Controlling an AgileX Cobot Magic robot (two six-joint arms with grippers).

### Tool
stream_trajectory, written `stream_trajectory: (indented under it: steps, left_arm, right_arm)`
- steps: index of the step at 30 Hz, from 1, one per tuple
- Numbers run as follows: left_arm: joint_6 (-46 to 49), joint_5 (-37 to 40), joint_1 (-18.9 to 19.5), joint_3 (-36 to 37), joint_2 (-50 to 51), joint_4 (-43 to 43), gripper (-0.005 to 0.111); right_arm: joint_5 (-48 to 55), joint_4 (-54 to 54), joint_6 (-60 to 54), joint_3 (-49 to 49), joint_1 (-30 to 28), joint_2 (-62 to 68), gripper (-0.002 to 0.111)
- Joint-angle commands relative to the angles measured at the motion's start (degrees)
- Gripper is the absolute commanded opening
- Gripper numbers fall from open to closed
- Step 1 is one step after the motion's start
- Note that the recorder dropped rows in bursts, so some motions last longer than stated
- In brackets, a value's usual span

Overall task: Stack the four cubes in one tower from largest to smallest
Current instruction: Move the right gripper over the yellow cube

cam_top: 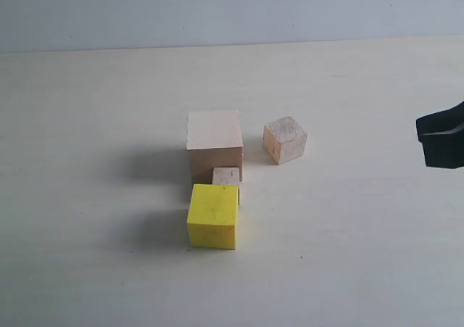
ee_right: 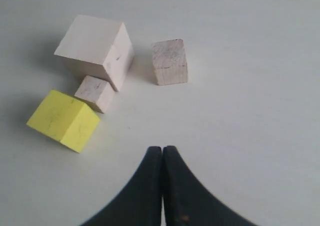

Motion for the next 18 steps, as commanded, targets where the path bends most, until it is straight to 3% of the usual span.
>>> stream_trajectory:
  steps: [1,4,11,18]
  left_arm:
    - [-6.51,-4.48,-3.14,12.77,-13.64,5.12,0.0]
    - [-7.72,-5.67,-3.27,24.94,-24.82,5.12,0.0]
    - [-10.55,-9.6,-3.27,42.56,-39.76,5.63,0.0]
    - [-16.3,-12.24,-3.27,54.37,-46.65,13.27,0.0]
  right_arm:
    - [0.98,10.97,-10.2,-0.37,0.13,-0.1,0.0]
    - [1.71,17.99,-12.47,-0.37,0.13,1.22,0.0]
    - [2.29,29.76,-18.58,-0.37,0.76,9.15,0.0]
    - [-4.93,32.0,-16.34,-0.37,10.04,19.57,0.0]
